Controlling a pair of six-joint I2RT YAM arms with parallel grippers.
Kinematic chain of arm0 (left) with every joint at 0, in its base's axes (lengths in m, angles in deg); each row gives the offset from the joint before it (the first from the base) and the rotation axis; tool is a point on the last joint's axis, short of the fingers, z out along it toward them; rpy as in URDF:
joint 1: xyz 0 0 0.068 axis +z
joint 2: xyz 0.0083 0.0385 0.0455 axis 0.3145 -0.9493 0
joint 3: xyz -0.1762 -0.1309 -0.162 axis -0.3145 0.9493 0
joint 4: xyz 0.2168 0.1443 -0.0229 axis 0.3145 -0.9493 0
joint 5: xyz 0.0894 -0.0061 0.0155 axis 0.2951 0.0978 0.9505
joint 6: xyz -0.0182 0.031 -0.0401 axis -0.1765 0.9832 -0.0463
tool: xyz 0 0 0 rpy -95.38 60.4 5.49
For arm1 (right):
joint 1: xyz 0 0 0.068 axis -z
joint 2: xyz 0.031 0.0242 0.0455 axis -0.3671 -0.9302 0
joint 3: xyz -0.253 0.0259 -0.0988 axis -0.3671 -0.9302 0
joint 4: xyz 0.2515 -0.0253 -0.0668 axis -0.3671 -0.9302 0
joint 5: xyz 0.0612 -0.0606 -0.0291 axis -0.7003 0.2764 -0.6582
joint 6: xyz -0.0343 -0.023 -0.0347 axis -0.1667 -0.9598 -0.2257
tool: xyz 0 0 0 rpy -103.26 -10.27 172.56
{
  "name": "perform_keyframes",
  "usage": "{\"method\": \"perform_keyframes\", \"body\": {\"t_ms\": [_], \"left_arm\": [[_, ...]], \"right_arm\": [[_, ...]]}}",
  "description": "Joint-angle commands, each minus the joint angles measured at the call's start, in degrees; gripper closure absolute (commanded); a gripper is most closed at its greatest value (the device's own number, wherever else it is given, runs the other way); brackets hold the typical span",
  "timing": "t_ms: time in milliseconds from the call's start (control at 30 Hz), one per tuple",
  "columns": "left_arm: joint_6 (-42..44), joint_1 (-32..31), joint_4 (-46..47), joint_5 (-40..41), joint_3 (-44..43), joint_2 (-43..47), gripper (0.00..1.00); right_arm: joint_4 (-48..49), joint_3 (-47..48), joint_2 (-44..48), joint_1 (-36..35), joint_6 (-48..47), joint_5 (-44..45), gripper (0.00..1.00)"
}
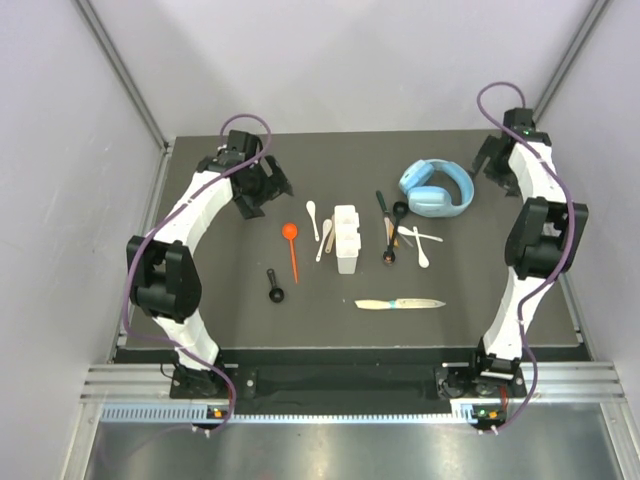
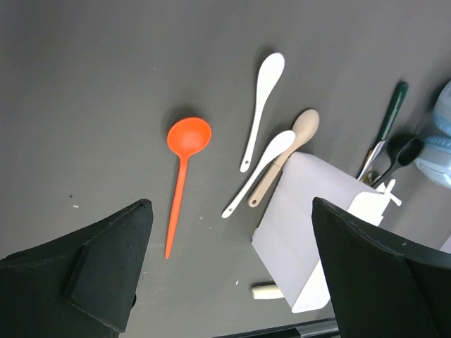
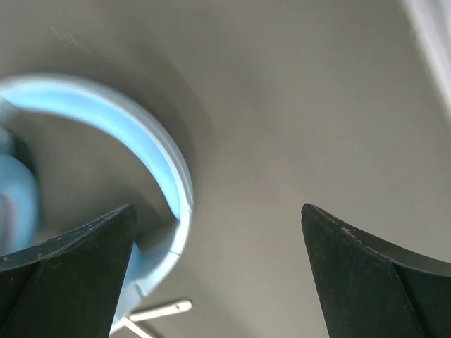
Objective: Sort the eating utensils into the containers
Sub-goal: Pick up the distractor from the corner of the board.
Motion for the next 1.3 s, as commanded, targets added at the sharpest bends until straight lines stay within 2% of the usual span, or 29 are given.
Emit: {"method": "perform_keyframes", "body": {"t_ms": [0, 167, 733, 767, 867, 900, 933, 967, 1167, 1200, 1267], "left_arm": [[-0.13, -0.21, 1.60, -0.30, 2.04, 3.83, 0.01], [-0.31, -0.21, 2.65, -1.71, 2.75, 3.13, 0.01], [1.71, -0.30, 2.30, -1.53, 2.22, 1.98, 0.01], [1.71, -0.22, 2.48, -1.62, 2.22, 1.98, 0.01], [1.80, -0.22, 2.31, -1.62, 2.13, 1.89, 0.01], [1.89, -0.21, 2.30, -1.62, 1.95, 1.89, 0.01], [1.89, -0.21, 2.30, -1.62, 1.95, 1.89, 0.01], [1.89, -0.21, 2.30, -1.53, 1.87, 1.89, 0.01], [1.89, -0.30, 2.13, -1.62, 1.87, 1.63, 0.01], [1.89, -0.22, 2.13, -1.62, 1.78, 1.63, 0.01], [1.80, -0.30, 2.22, -1.62, 1.16, 1.28, 0.01]], "right_arm": [[-1.03, -5.82, 3.77, -1.76, -0.52, -2.13, 0.00], [2.05, -12.70, 4.92, -3.87, -0.26, -2.66, 0.00], [3.10, -12.62, -1.85, -4.31, 1.93, 2.96, 0.00], [3.27, -12.79, -2.11, -4.31, 1.93, 3.31, 0.03], [4.86, -13.32, -2.37, -4.31, 2.11, 3.14, 0.14], [5.03, -13.32, -2.46, -4.31, 2.28, 2.97, 0.26], [5.12, -13.06, -2.64, -4.31, 2.37, 2.79, 0.30], [5.21, -12.97, -3.08, -4.31, 2.29, 2.18, 0.41], [6.44, -12.27, -4.04, -4.31, 1.76, 0.16, 0.65], [6.35, -12.09, -4.13, -4.31, 1.85, -0.02, 0.82], [6.44, -11.83, -4.40, -4.31, 1.50, -0.55, 0.89]]}}
